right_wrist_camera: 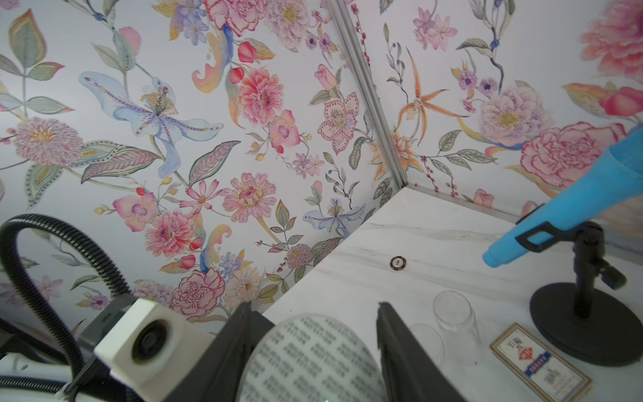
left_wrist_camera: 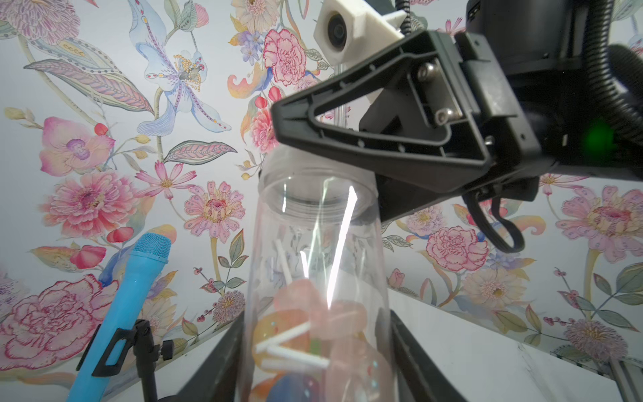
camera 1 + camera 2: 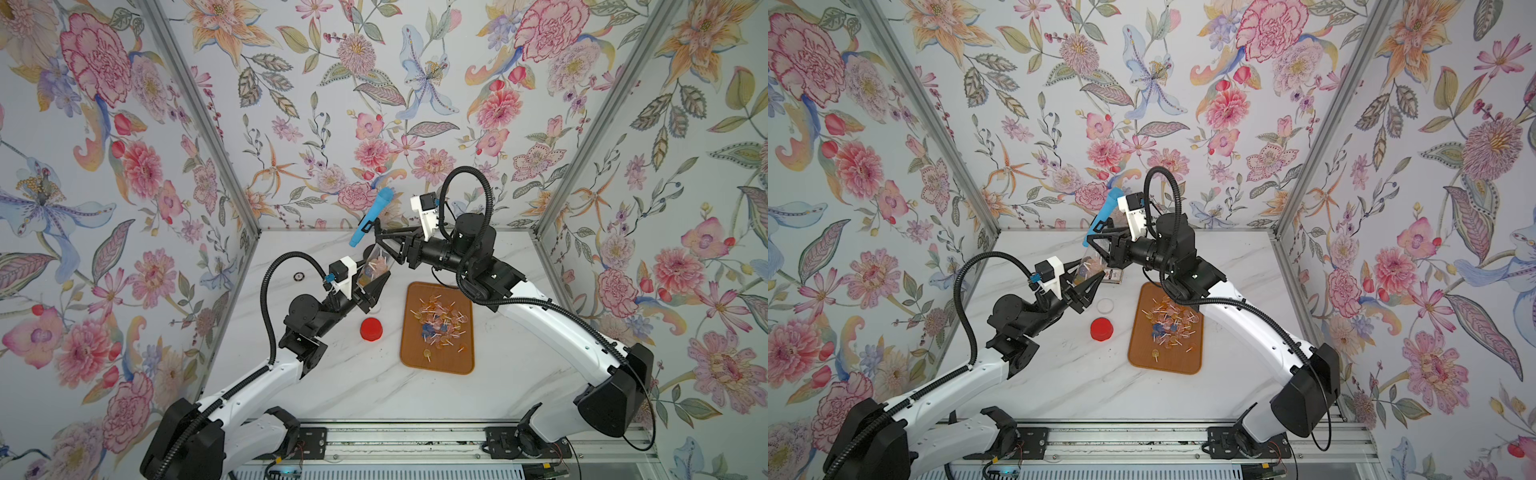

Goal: Pour the candies out of the jar
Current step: Unscrew the lid from the jar.

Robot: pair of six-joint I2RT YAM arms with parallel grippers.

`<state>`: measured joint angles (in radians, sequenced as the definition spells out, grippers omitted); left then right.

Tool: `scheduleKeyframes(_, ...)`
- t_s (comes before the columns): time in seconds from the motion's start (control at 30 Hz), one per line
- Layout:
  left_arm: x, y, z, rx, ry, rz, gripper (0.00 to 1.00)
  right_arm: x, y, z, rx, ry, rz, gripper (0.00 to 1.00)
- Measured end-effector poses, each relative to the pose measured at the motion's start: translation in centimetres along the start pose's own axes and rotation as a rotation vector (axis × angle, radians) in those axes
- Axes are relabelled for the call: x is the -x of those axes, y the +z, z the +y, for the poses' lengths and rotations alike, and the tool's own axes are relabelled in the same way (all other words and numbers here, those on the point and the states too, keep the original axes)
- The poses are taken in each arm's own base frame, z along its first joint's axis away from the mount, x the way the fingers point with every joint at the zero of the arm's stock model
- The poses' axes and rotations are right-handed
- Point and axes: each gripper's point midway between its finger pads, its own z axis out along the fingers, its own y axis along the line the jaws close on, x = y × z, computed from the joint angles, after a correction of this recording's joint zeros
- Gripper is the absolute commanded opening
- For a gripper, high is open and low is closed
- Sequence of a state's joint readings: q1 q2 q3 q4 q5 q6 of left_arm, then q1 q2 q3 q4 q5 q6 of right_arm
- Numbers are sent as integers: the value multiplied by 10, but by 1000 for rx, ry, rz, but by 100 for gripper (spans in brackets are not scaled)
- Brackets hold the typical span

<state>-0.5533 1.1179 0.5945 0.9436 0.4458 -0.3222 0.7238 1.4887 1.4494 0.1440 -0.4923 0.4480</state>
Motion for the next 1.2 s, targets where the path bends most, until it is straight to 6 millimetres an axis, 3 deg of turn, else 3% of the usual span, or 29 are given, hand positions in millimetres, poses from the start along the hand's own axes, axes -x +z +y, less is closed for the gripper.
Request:
scheduleKeyframes(0.3, 22, 1, -20, -125, -54, -77, 0, 13, -15, 33, 201, -139, -14, 38)
scheduleKeyframes(0.37, 23, 1, -21, -131, -53, -79, 0, 13, -16, 35, 212, -147, -10, 51)
scheduleKeyframes(0.47, 21, 2, -21, -133, -45, -64, 0, 12, -16, 34, 203, -129, 5, 82)
scheduleKeyframes(0.6, 8, 3, -21, -119, -20, -9, 0, 2, -13, 32, 156, -75, 42, 94)
scheduleKeyframes(0.93, -3, -16, 4, 73, 113, 28, 0, 16, -22, -1, -79, 95, 7, 95)
scheduleKeyframes(1.2, -17, -21, 18, 181, 197, 74, 0, -7, -3, -8, -128, 189, 55, 91)
